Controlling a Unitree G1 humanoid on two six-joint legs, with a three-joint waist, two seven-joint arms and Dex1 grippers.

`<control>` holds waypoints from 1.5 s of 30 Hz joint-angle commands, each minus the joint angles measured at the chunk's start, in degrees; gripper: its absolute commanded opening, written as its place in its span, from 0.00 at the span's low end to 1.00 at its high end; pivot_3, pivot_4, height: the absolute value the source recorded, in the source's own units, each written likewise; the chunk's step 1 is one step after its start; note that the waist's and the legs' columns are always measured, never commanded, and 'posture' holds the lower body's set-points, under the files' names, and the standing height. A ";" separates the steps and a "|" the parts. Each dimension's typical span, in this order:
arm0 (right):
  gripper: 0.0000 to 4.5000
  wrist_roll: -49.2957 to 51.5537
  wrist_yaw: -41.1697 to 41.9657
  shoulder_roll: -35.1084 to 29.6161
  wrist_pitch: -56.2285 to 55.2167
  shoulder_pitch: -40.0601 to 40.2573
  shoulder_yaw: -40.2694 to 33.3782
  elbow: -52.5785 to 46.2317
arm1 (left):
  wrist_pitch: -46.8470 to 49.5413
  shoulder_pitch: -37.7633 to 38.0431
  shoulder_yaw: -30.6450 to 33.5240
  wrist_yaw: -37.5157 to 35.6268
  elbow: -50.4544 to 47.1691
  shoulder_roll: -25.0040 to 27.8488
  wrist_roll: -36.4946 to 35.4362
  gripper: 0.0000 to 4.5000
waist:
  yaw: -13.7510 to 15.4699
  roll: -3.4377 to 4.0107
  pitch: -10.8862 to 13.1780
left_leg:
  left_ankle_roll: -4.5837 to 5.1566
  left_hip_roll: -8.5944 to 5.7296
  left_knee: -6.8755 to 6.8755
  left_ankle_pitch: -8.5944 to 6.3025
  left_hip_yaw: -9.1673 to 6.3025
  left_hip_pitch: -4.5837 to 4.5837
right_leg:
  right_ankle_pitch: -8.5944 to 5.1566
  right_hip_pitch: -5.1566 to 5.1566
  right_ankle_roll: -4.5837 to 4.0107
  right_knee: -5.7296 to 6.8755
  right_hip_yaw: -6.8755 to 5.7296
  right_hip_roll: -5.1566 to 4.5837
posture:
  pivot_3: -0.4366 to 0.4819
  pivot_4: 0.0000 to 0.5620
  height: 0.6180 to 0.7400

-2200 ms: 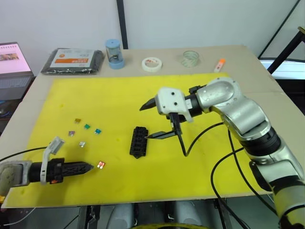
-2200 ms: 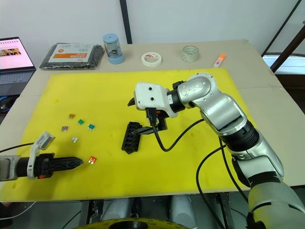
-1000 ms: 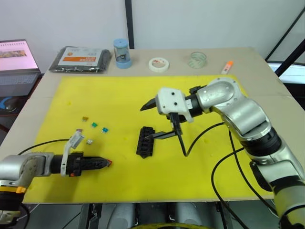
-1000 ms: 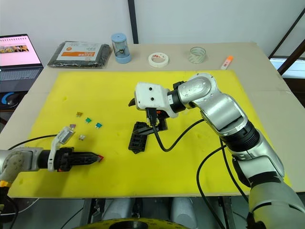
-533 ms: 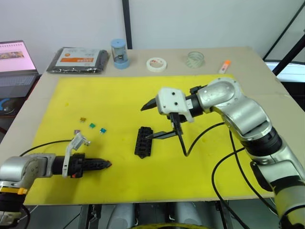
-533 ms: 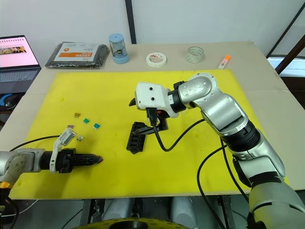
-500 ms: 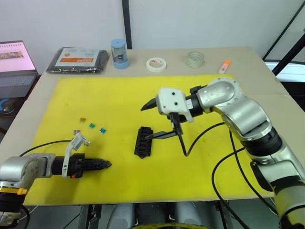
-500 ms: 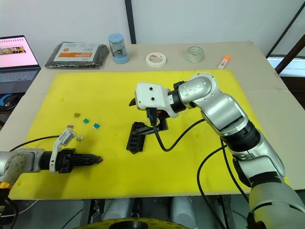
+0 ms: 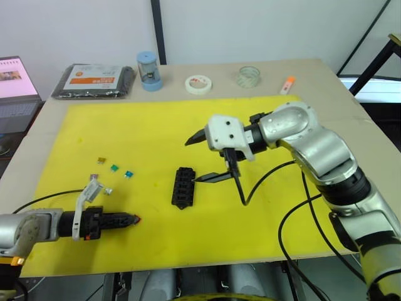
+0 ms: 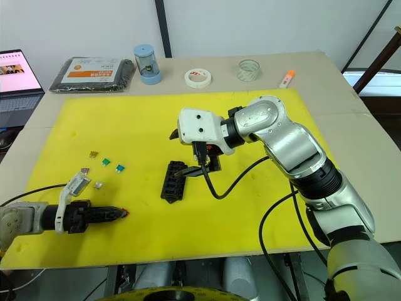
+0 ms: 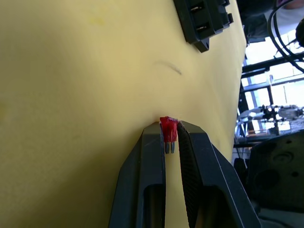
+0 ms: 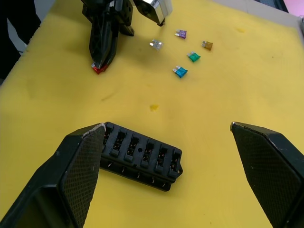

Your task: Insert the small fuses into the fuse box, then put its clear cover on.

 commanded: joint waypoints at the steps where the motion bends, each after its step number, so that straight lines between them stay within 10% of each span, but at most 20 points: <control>1: 1.00 -0.22 0.22 0.29 -0.95 -0.90 -0.90 -0.83 | -0.39 1.28 -0.26 -0.37 -1.12 0.93 0.22 0.12 | 0.00 0.00 0.00 | 0.00 0.01 0.00 0.00 0.01 0.00 | 0.00 -0.01 0.00 0.00 0.00 0.00 | 0.48 0.27 1.00; 17: 1.00 -0.16 0.23 0.01 -0.52 -0.72 -1.00 -1.46 | 0.29 1.06 2.82 0.32 -1.90 1.23 -1.92 0.01 | 0.07 0.00 0.00 | -0.02 0.08 0.00 0.01 0.05 -0.04 | 0.00 -0.07 0.00 0.00 0.00 0.00 | 0.48 0.27 1.00; 24: 1.00 2.90 0.32 -1.72 2.86 2.11 -3.47 -3.57 | -1.54 -3.73 13.85 6.63 -8.77 -3.71 -9.36 0.01 | 0.57 -0.13 0.01 | -0.10 0.14 0.01 0.06 -0.02 -0.13 | 0.00 -0.11 -0.01 0.01 -0.11 -0.04 | 0.48 0.27 1.00; 42: 1.00 40.16 -22.50 8.99 50.59 -8.46 -36.65 0.58 | -7.22 -31.61 8.17 21.96 -21.74 -14.16 -20.31 0.01 | 0.29 -0.13 0.07 | -0.27 0.26 -0.06 0.15 -0.18 -0.08 | 0.02 0.09 0.00 0.04 -0.35 0.18 | 0.48 0.27 1.00; 45: 0.87 42.34 -25.37 10.46 52.17 -9.24 -37.66 0.42 | -7.57 -32.95 6.93 21.74 -20.83 -14.94 -20.50 0.00 | 0.31 -0.13 0.07 | -0.27 0.28 -0.06 0.15 -0.18 -0.08 | 0.03 0.11 0.01 0.04 -0.35 0.28 | 0.48 0.27 1.00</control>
